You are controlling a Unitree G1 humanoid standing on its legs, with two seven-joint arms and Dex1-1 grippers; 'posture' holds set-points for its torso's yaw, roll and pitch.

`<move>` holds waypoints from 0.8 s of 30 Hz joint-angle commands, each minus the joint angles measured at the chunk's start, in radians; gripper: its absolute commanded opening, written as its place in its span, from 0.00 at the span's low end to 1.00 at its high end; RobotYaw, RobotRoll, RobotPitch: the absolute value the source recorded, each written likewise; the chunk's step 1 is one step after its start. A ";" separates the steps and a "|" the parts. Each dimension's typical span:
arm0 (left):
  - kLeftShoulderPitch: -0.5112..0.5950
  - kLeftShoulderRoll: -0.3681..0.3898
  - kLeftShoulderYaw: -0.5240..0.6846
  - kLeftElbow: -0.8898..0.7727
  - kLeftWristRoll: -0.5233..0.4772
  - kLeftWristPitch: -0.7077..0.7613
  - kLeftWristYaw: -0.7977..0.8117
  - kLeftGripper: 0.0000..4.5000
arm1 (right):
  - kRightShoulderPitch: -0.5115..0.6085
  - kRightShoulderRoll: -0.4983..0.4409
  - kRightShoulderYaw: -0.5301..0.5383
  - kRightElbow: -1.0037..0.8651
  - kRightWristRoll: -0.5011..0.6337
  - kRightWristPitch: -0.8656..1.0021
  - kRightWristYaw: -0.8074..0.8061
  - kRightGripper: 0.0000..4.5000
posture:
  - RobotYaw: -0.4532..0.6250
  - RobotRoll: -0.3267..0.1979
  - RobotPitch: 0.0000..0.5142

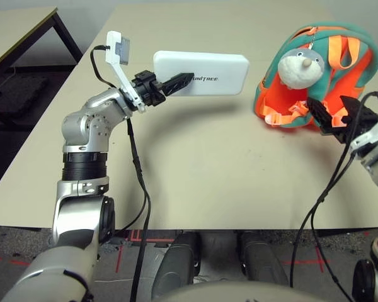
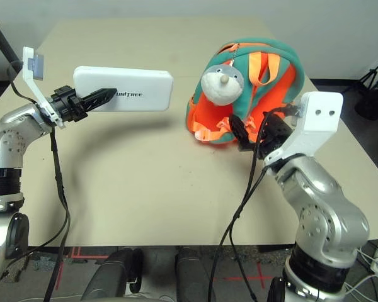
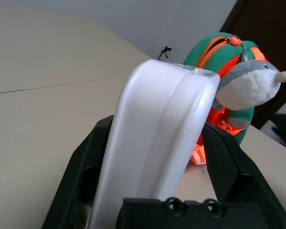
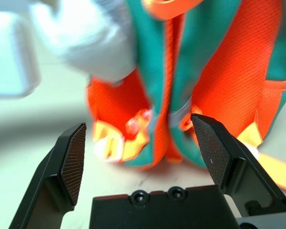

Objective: Put the pencil case into the backpack and zip it.

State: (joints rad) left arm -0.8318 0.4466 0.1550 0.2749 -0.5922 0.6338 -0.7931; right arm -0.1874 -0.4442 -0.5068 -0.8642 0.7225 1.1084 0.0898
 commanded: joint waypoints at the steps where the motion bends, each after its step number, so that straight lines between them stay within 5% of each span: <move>1: -0.035 -0.020 -0.007 0.049 0.017 -0.050 -0.029 0.72 | 0.008 -0.017 -0.033 -0.040 0.048 0.043 -0.024 1.00 | 0.25 0.62 0.28; 5: -0.056 -0.039 -0.008 0.087 0.028 -0.074 -0.038 0.72 | -0.006 -0.055 0.012 0.055 -0.019 -0.023 -0.011 0.93 | 0.25 0.62 0.29; 8: -0.063 -0.040 -0.007 0.096 0.031 -0.080 -0.040 0.72 | -0.062 -0.046 0.051 0.172 -0.075 -0.103 -0.015 1.00 | 0.27 0.62 0.29; 24: 0.002 -0.005 0.045 -0.006 0.018 -0.041 0.019 0.72 | -0.224 -0.024 0.262 0.622 -0.289 -0.456 0.136 1.00 | 0.37 0.62 0.27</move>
State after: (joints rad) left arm -0.8360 0.4365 0.1806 0.3098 -0.5581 0.5880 -0.7775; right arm -0.4022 -0.4753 -0.2620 -0.2825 0.4591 0.6871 0.2146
